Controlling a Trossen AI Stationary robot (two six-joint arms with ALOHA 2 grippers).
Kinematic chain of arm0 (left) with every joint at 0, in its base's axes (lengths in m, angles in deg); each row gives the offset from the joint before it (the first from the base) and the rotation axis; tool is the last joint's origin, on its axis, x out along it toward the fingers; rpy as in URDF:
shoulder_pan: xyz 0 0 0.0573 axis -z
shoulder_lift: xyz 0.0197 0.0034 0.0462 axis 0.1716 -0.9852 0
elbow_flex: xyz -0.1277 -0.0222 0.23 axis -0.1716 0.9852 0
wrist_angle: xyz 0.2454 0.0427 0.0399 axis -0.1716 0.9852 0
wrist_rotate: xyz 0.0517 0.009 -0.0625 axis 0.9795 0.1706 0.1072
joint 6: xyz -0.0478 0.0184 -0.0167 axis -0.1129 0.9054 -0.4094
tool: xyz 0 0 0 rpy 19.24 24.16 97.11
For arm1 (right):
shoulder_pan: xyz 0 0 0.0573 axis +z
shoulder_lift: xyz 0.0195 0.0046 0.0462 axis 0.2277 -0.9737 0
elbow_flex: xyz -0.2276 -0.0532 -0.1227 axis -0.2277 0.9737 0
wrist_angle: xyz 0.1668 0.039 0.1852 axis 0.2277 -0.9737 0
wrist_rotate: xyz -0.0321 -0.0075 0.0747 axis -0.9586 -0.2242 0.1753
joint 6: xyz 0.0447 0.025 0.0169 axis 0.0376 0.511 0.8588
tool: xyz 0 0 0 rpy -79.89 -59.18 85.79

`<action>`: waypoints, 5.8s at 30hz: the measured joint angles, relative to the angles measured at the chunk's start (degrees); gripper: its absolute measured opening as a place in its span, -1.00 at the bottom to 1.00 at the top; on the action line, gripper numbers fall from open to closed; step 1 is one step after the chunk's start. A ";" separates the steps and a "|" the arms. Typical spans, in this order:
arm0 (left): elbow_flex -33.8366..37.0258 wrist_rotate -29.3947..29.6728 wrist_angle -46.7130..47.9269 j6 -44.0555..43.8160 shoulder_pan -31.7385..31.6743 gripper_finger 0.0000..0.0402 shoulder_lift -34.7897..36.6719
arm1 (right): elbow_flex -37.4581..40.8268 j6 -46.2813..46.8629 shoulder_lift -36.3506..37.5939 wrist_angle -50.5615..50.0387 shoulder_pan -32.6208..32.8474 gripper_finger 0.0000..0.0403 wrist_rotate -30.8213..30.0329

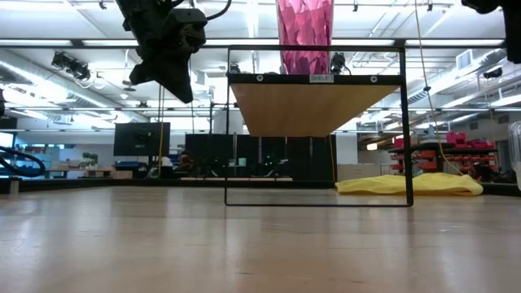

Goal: Stack small to large cups/mugs on shelf
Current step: Put the transparent mug on the shelf

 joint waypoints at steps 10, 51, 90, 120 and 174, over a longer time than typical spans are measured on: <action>0.00 0.00 0.48 0.56 0.00 -0.84 0.00 | 3.39 3.53 -4.37 -1.86 3.55 -0.93 6.05; 0.00 -0.02 -0.04 -4.52 0.00 -0.80 0.00 | 19.10 -13.11 -12.16 41.61 -1.50 -0.97 0.35; 0.00 -0.02 -0.94 -7.58 0.09 -0.77 0.02 | 7.40 -25.39 -8.87 33.58 -1.58 -0.96 0.44; 0.00 -0.85 -0.90 -10.27 0.07 -0.79 0.02 | 7.40 -29.49 -6.34 37.44 -2.67 -0.91 -0.90; 0.00 -1.05 -0.80 -7.30 0.07 -0.78 0.02 | -15.55 -23.13 -22.52 13.23 -5.12 -0.57 0.79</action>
